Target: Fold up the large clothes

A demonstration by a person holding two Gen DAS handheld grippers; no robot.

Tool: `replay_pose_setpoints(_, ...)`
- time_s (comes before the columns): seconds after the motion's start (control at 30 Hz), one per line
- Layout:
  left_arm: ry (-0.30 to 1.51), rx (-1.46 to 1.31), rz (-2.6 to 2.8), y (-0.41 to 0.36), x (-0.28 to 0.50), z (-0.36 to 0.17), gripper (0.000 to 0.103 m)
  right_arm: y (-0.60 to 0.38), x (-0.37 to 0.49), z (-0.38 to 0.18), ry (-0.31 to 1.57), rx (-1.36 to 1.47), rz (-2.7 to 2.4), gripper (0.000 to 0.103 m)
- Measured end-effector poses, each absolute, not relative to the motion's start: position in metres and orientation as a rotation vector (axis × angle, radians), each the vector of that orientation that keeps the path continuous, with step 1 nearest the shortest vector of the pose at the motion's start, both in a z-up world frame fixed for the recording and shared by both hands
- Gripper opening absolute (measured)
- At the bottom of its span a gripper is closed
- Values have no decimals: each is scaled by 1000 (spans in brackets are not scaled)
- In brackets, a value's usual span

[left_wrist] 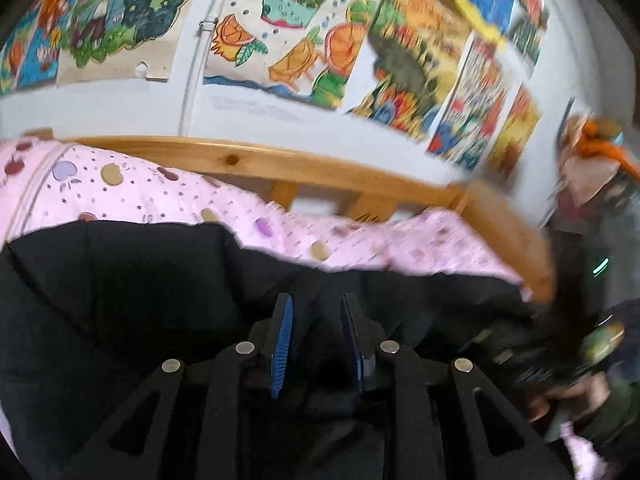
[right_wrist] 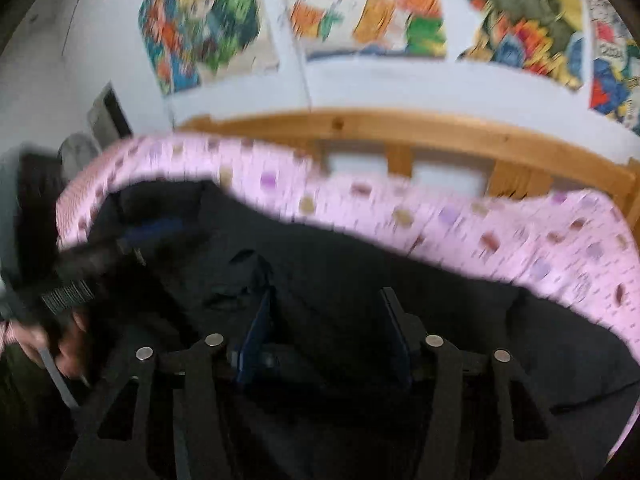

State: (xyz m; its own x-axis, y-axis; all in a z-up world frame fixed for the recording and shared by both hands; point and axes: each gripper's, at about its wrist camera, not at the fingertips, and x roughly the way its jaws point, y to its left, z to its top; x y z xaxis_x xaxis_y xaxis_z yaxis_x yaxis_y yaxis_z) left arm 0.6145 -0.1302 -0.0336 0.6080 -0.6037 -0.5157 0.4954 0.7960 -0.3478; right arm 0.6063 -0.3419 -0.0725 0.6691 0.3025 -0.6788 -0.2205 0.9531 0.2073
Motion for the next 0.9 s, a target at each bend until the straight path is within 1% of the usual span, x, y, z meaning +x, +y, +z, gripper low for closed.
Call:
replay_pose_setpoints(0.07,603,-196,-701,-129,609,-30,24,-341,604,-81,811,117,318,48)
replay_pose_setpoints(0.13,596,-156,-729,-138,604,-30,24,-346,601,-86,832,122,336,48)
replay_pose_setpoints(0.2,659,-63,-734,-158,605,-38,24,-348,604,-89,851,136,353,48)
replay_pose_setpoints(0.3,801,89,-664,-185,614,-68,24,-348,598,-93,870,102,364,48)
replay_pose_setpoints(0.4,797,108,-647,-187,614,-74,24,-349,588,-87,864,71,372,48)
replay_pose_setpoints(0.47,804,95,-650,-186,617,-75,24,-355,586,-76,845,116,378,48)
replay_pose_setpoints(0.63,792,120,-637,-188,614,-80,24,-361,609,-62,791,182,326,48)
replay_pose_setpoints(0.67,789,122,-637,-187,612,-80,24,-359,615,-65,804,185,323,48)
replay_pose_setpoints(0.7,793,122,-642,-187,612,-81,24,-352,625,-73,856,172,323,49)
replay_pose_setpoints(0.77,812,120,-658,-186,614,-85,24,-339,632,-90,935,72,300,49)
replay_pose_setpoints(0.9,853,117,-683,-185,617,-94,23,-336,632,-108,990,24,332,49)
